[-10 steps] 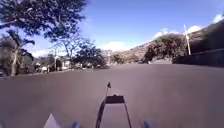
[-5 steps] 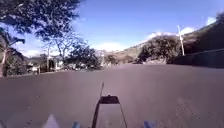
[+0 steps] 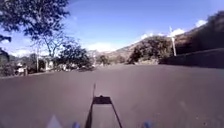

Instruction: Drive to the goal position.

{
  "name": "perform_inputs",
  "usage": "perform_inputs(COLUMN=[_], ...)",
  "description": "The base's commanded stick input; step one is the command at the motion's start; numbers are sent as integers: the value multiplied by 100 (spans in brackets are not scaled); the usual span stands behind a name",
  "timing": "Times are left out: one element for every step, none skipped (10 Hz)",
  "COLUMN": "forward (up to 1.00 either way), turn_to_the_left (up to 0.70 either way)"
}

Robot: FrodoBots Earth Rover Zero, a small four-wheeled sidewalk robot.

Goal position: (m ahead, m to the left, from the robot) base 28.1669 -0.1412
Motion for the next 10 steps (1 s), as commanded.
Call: perform_inputs(forward=[70,70,70,70,70,70,70,70,70,70], turn_to_the_left=[-35,-35,-35,-35,-35,-35,-35,-35,-35,-35])
